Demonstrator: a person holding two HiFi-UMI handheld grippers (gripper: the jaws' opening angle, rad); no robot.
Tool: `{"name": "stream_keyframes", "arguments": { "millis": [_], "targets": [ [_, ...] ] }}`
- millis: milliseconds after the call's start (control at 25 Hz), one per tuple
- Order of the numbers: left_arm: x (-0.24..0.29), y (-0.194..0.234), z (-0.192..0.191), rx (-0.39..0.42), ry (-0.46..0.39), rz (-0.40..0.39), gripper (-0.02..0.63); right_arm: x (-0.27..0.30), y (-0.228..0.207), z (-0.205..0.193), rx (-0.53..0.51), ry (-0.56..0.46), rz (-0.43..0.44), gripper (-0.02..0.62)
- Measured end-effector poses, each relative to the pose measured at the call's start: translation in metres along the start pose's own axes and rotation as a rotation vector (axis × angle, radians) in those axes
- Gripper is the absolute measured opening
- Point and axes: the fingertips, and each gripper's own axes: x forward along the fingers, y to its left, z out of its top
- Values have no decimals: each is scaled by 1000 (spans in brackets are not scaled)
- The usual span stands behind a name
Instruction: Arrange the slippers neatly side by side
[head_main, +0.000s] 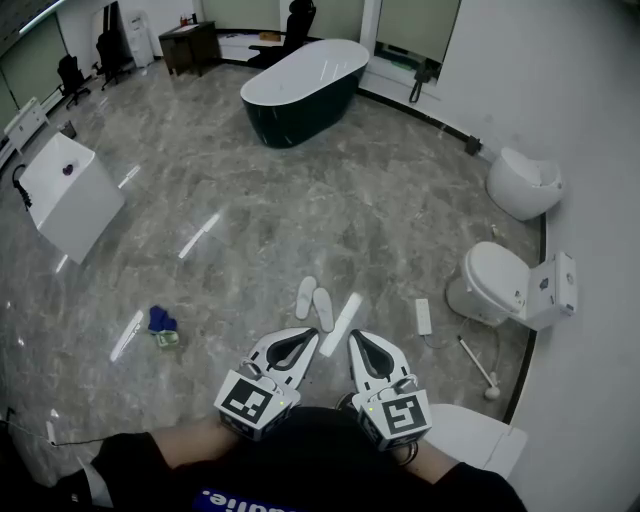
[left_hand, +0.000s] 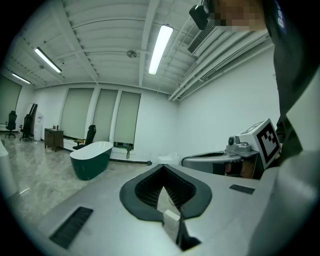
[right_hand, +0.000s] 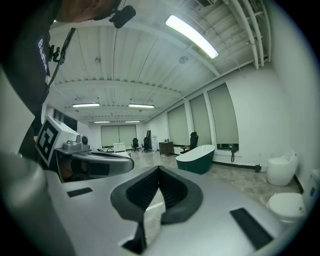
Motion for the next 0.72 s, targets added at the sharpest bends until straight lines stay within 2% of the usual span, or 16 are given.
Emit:
{"name": "stream_keyframes", "arguments": {
  "millis": [360, 720],
  "targets": [
    [12, 7, -6, -28, 10, 22, 2, 7, -16, -10, 57, 16, 15, -2],
    [39, 8, -1, -31, 27, 118, 2, 11, -44, -16, 72, 45, 83, -2]
  ]
}}
